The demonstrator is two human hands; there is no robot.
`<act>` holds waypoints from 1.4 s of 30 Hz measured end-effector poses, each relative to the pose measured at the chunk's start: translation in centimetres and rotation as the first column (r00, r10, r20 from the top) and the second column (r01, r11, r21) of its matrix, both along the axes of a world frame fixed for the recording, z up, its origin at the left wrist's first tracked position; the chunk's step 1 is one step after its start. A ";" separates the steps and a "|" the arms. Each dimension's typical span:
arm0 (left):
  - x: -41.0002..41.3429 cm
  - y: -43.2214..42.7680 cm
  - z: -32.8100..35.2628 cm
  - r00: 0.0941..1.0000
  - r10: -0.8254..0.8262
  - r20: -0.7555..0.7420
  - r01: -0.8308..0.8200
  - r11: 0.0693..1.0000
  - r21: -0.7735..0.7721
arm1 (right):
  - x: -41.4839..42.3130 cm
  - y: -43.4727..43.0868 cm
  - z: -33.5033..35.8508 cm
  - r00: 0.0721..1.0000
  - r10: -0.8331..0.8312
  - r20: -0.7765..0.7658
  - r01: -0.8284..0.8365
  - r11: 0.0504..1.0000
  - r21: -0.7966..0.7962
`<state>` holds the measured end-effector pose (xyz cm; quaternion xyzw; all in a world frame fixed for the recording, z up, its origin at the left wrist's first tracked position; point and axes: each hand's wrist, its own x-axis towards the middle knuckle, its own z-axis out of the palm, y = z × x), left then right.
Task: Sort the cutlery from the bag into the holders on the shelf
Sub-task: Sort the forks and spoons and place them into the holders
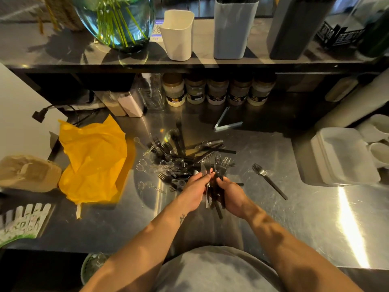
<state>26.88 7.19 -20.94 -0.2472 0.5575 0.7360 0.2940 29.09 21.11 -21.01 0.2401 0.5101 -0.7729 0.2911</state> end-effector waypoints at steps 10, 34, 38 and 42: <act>-1.2 0.2 1.9 0.994 -0.097 -0.051 0.097 0.995 0.004 | -1.4 0.7 0.9 0.999 0.021 -0.026 -0.020 0.999 0.045; -0.5 2.0 2.9 0.991 -0.060 -0.121 0.060 0.998 -0.001 | -1.0 -0.1 2.9 0.965 0.067 -0.253 0.014 0.952 0.305; -1.0 1.7 3.2 0.988 -0.057 -0.145 0.045 0.995 -0.083 | -1.6 0.0 2.5 0.982 -0.003 -0.191 0.059 0.956 0.287; -2.1 1.3 4.2 0.983 0.171 -0.073 -0.164 0.982 0.091 | -2.1 0.5 2.5 0.977 -0.036 -0.210 0.100 0.947 0.306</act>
